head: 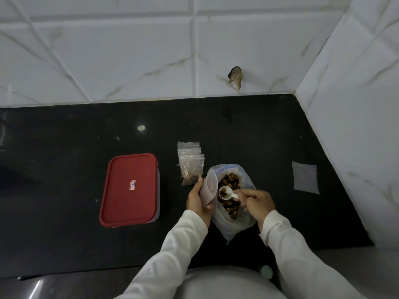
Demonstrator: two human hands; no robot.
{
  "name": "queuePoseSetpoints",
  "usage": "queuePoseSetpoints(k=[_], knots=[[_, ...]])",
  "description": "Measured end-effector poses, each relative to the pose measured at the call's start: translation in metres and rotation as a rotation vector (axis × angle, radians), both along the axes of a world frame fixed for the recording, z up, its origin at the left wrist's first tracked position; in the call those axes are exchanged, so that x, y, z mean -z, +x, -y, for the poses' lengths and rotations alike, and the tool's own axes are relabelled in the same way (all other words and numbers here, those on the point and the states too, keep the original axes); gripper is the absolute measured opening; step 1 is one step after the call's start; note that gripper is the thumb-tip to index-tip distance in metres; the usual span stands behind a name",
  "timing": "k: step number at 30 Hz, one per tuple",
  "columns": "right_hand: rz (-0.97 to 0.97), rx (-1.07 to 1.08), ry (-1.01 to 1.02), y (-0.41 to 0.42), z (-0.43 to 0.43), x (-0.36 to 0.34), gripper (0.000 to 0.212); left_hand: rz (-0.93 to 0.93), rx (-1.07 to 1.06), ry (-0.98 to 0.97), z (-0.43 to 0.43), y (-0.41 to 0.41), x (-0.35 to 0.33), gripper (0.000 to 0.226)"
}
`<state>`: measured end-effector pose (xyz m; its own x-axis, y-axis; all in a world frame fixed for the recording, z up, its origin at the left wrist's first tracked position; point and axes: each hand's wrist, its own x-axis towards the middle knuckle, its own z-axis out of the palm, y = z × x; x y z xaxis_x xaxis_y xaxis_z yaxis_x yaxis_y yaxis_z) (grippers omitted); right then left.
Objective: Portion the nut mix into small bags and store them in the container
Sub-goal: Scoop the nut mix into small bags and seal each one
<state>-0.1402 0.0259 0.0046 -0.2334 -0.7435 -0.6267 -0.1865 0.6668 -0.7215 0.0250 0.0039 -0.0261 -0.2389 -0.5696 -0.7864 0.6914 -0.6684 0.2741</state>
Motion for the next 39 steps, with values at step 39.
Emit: queuePoseSetpoints(k=[39], knots=[[-0.950,-0.600,-1.281,0.037,-0.005,-0.034,0.037,0.028,-0.074,-0.119,-0.004,0.001,-0.022,0.064]])
